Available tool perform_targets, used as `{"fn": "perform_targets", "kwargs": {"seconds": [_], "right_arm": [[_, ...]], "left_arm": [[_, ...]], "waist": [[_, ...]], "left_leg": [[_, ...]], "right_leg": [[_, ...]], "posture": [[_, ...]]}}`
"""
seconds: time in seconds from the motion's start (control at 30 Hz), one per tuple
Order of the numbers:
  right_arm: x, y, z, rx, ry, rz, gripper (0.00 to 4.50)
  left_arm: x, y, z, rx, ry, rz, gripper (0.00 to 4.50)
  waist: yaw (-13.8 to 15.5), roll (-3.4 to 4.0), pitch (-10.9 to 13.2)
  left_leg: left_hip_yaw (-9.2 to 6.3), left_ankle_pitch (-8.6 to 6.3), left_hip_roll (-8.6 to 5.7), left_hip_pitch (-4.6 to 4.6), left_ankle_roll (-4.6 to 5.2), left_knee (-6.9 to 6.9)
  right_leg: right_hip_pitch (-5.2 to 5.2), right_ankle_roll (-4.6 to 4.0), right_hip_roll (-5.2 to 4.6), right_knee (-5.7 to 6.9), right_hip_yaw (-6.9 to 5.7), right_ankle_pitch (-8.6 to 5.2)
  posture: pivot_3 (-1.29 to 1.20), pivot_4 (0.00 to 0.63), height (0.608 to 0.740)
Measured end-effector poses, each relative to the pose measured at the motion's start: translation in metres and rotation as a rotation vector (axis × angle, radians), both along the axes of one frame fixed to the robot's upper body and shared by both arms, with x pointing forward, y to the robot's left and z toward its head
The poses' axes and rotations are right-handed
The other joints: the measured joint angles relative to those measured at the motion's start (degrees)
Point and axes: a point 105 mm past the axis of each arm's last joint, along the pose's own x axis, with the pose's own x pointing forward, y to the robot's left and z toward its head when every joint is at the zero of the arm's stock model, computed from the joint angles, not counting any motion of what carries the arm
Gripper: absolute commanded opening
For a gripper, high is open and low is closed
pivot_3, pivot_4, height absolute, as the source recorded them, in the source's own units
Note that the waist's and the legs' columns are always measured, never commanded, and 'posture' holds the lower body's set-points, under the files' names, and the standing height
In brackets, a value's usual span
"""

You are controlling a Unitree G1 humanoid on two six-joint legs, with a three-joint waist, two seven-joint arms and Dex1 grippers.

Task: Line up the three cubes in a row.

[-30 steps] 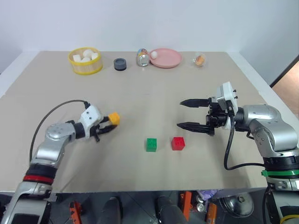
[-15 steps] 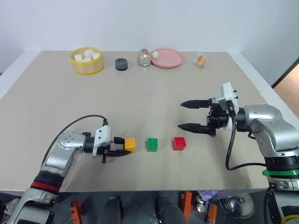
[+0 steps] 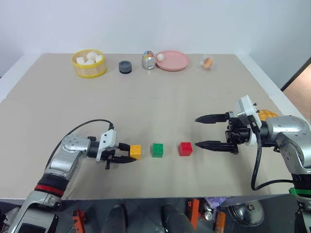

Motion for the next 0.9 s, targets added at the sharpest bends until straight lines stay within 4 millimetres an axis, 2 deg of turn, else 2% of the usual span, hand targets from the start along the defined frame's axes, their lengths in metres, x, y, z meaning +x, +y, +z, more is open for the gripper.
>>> {"fn": "perform_targets", "kwargs": {"seconds": [0.63,0.9], "right_arm": [[0.004,0.003,0.005,0.011,-0.027,-0.002,4.50],[0.005,0.004,0.006,0.012,-0.031,0.001,4.50]], "left_arm": [[0.002,0.018,0.001,0.020,-0.017,0.055,1.28],[0.001,0.017,0.001,0.010,-0.009,0.056,1.28]], "waist": [[0.0,0.00,0.0],[0.0,0.00,0.0]], "left_leg": [[0.00,0.00,0.01,0.01,0.00,-0.01],[0.00,0.00,0.01,0.00,0.00,-0.01]], "right_leg": [[-0.01,0.00,0.01,0.00,0.00,0.00],[-0.01,0.00,0.01,0.00,0.00,0.00]], "posture": [[0.00,0.150,0.740],[0.00,0.150,0.740]]}}
